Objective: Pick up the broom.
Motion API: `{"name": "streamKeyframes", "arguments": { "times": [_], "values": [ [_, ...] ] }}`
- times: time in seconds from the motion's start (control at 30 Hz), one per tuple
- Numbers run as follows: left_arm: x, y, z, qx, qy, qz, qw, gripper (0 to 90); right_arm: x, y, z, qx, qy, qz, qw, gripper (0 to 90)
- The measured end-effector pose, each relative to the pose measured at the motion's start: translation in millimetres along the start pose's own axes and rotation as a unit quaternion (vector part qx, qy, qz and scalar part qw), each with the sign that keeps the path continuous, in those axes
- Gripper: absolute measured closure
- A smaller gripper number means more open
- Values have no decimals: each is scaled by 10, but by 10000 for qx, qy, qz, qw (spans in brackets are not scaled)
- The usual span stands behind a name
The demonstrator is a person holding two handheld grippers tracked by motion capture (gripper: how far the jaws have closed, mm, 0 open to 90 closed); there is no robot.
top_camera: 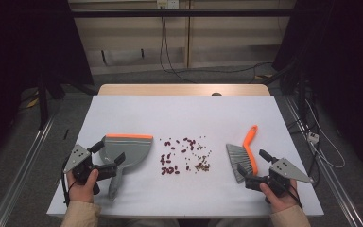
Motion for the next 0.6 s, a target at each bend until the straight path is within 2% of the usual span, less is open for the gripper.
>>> {"name": "streamKeyframes", "arguments": {
  "times": [0.4, 0.6],
  "values": [
    [2, -2, 9, 11, 10, -3, 10000, 32, 59, 83, 26, -89, -64, -26, 9999, 39],
    [-9, -6, 5, 20, 4, 23, 10000, 32, 75, 165, 24, -252, -93, -31, 9996, 34]
  ]
}}
Point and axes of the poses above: each handheld gripper's, and its own axes: y roughly forward along the jaws, z roughly out of its top, x roughly to its right, the point moved 9 cm from there along y, roughly forward along the jaws, and after that the axes turned 4 degrees about -x, right-handed, at the moved point
